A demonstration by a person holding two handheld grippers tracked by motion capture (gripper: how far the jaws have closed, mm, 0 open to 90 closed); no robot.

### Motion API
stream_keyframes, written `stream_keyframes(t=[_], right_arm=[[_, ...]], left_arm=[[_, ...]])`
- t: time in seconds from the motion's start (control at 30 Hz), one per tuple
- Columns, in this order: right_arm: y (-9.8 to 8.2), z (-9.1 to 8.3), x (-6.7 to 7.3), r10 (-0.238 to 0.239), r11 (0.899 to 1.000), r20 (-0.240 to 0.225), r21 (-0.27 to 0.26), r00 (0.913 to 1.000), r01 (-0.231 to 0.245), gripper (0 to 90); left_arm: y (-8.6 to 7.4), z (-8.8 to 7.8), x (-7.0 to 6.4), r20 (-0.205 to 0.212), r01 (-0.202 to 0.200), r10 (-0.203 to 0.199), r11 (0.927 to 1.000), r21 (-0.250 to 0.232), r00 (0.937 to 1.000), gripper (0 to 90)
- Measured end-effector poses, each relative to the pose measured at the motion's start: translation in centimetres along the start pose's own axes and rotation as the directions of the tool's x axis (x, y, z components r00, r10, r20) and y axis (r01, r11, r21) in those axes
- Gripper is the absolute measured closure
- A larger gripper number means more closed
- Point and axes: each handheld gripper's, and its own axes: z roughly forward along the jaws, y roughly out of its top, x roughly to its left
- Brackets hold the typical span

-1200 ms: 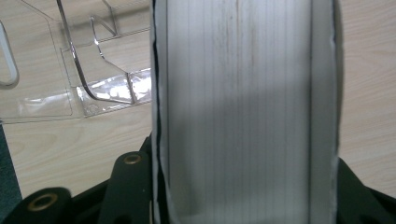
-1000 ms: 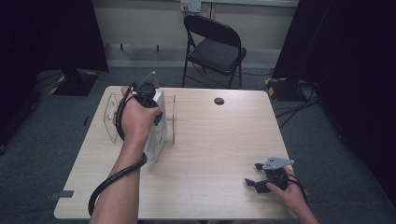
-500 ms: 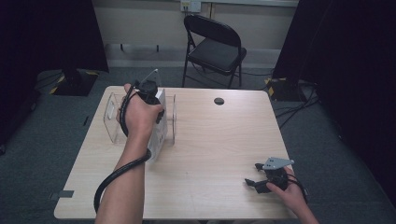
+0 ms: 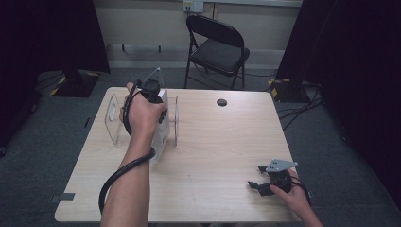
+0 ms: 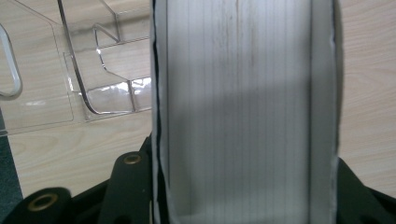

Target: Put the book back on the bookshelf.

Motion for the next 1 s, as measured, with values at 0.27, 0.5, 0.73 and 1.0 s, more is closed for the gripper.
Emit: stream_keyframes(t=[0.27,0.5,0.73,1.0], right_arm=[[0.0,0.0,0.0,-0.001,1.000,-0.002,-0.001,1.0000,0.001,19.3],[0.0,0.0,0.0,0.003,1.000,-0.002,0.001,1.0000,-0.003,19.3],[0.0,0.0,0.0,0.002,1.000,-0.003,0.001,1.0000,-0.002,19.3],[0.0,0.0,0.0,0.001,1.000,-0.002,0.002,1.0000,-0.001,19.3]], left_arm=[[0.5,-0.1,-0.1,-0.004,-0.008,0.008,1.0000,-0.002,1.0000,53.5],[0.9,0.1,-0.2,-0.006,0.003,-0.003,1.0000,-0.004,1.0000,53.4],[1.3,0.3,-0.2,-0.004,0.022,-0.022,0.9998,-0.003,0.9997,53.4],[1.6,0.5,-0.2,-0.009,0.042,-0.042,0.9990,-0.016,0.9991,53.4]])
